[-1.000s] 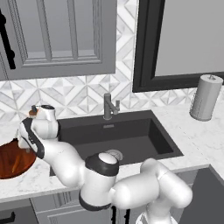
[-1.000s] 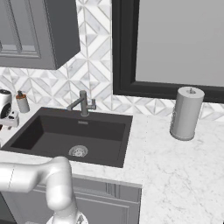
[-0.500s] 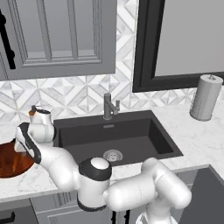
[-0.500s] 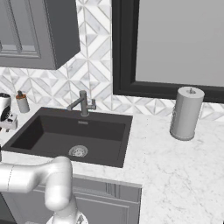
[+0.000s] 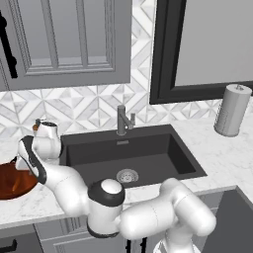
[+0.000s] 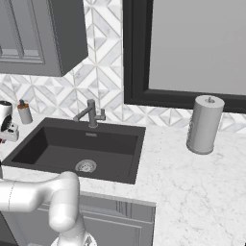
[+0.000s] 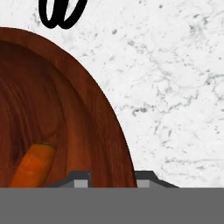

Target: Pick the carrot from the sink and place it in the bowl. Then pick the bowl and place it in the microwave. Then close the microwave door and press the start button.

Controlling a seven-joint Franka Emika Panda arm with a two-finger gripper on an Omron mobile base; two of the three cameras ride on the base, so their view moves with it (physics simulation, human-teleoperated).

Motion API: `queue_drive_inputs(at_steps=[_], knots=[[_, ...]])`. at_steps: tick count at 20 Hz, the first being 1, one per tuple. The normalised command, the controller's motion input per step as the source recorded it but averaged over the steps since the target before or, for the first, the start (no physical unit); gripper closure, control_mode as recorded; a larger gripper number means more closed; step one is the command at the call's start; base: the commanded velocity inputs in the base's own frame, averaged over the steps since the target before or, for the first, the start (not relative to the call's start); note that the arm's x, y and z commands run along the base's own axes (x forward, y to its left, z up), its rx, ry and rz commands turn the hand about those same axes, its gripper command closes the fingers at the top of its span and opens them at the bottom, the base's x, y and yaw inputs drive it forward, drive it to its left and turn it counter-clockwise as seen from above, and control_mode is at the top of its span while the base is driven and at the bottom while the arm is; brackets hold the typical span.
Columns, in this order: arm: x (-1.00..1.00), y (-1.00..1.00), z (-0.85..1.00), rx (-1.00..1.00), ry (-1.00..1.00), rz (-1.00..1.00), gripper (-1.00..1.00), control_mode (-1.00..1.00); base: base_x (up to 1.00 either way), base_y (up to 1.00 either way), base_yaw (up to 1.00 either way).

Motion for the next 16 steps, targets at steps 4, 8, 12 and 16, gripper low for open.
queue_drive_inputs(at_steps=[4,8,12,16], knots=[[-0.37,-0.3,0.37,0.07,0.0,-0.03,1.0,-1.0,0.0,0.0,0.0],[-0.16,-0.23,0.35,0.04,0.0,-0.06,1.0,-1.0,0.0,0.0,0.0],[-0.27,-0.29,0.69,0.04,0.0,-0.07,1.0,-1.0,0.0,0.0,0.0],[-0.35,-0.35,0.92,0.02,0.0,0.0,1.0,-1.0,0.0,0.0,0.0]])
